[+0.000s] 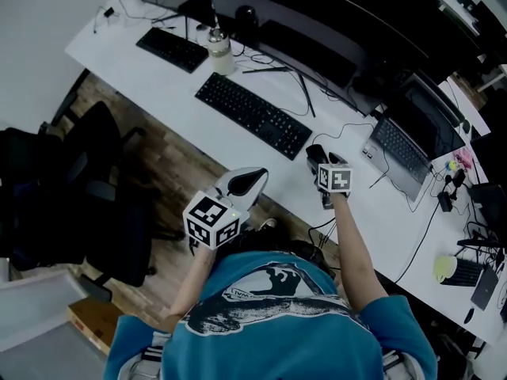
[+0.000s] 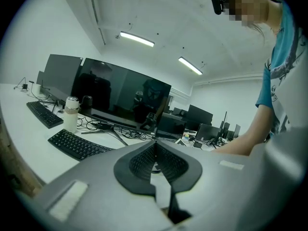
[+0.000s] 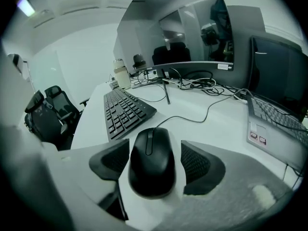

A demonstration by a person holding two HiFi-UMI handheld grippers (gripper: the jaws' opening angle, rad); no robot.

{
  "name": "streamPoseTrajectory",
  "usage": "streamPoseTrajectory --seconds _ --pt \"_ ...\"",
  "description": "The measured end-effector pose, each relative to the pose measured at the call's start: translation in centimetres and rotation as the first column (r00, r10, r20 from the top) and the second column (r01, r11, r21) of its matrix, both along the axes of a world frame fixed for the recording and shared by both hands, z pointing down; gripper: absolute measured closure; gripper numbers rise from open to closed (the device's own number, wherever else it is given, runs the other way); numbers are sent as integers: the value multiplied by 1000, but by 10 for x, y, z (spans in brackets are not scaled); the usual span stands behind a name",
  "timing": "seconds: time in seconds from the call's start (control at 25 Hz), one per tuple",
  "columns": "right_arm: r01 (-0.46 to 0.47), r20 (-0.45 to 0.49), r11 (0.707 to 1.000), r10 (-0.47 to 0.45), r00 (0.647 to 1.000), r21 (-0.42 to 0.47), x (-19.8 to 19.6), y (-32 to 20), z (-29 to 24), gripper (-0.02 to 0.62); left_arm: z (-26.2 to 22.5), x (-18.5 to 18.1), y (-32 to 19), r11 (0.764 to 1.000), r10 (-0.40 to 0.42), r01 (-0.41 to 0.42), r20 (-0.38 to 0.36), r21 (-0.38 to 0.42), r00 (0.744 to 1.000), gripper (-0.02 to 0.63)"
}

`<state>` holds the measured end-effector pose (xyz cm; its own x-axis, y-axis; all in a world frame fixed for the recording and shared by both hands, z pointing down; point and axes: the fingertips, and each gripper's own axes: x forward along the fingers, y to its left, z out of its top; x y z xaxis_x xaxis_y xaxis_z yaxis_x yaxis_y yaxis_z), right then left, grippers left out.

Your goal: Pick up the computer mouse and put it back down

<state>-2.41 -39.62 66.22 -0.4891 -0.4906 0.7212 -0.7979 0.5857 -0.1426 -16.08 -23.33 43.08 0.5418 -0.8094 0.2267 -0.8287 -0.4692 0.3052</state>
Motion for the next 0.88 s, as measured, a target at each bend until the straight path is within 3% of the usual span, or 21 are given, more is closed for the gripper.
streamPoseTrajectory --seconds 0.32,0.56,0.88 --pt "-18 143 996 5 990 90 15 24 -50 293 8 18 -5 996 84 -84 -4 -18 996 592" --pt "-84 254 991 55 966 104 29 71 -80 333 19 36 -4 984 171 -172 -16 -48 985 592" --pt "-138 318 984 97 943 111 40 123 -116 364 34 60 0 960 264 -266 -27 -89 964 592"
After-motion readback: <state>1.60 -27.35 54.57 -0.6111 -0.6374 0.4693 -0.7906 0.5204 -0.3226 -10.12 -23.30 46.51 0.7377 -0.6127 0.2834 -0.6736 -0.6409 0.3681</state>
